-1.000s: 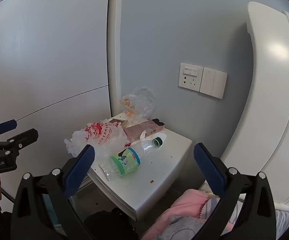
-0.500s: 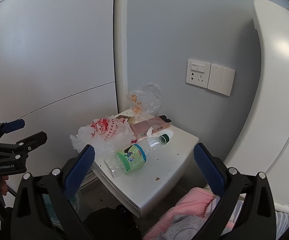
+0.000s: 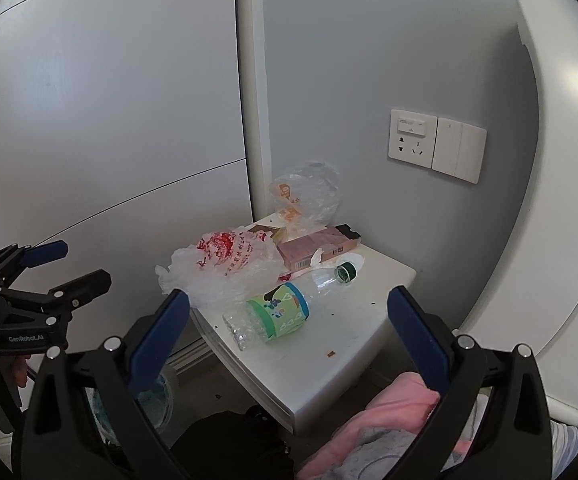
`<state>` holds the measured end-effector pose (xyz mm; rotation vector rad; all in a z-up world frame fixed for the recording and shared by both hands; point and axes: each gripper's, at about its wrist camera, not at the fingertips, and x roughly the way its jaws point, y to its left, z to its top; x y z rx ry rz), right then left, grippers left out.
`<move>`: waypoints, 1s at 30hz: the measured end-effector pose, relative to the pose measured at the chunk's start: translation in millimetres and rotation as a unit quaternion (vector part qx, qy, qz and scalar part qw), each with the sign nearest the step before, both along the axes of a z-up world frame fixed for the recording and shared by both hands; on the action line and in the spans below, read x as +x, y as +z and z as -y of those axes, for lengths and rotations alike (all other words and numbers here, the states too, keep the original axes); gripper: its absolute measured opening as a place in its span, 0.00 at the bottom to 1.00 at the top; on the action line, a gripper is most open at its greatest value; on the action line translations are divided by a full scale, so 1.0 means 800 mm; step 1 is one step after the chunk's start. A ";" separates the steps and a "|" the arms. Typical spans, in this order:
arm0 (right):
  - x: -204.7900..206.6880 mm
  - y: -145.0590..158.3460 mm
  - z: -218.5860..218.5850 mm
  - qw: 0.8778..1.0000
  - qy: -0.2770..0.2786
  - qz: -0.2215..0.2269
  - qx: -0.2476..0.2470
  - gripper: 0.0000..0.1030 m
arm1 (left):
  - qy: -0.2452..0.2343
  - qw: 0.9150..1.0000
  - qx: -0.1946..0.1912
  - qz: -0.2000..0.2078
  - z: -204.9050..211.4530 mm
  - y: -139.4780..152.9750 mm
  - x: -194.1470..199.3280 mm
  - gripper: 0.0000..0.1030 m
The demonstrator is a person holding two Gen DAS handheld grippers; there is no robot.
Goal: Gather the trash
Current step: 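Move both tools toward the white red-printed plastic bag on the cabinet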
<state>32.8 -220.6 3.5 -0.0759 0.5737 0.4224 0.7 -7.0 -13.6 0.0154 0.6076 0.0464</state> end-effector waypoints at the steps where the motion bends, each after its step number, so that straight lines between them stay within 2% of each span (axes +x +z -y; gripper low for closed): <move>1: 0.000 -0.001 0.000 1.000 0.001 -0.002 0.000 0.94 | 0.000 1.000 0.001 -0.001 0.000 -0.001 0.000 0.94; 22: 0.009 -0.013 -0.008 1.000 0.009 -0.015 -0.003 0.94 | 0.004 1.000 0.004 -0.015 -0.012 -0.013 0.009 0.94; 30: 0.025 -0.024 -0.013 0.999 0.020 -0.033 0.010 0.94 | 0.002 0.999 -0.017 -0.030 -0.027 -0.036 0.020 0.94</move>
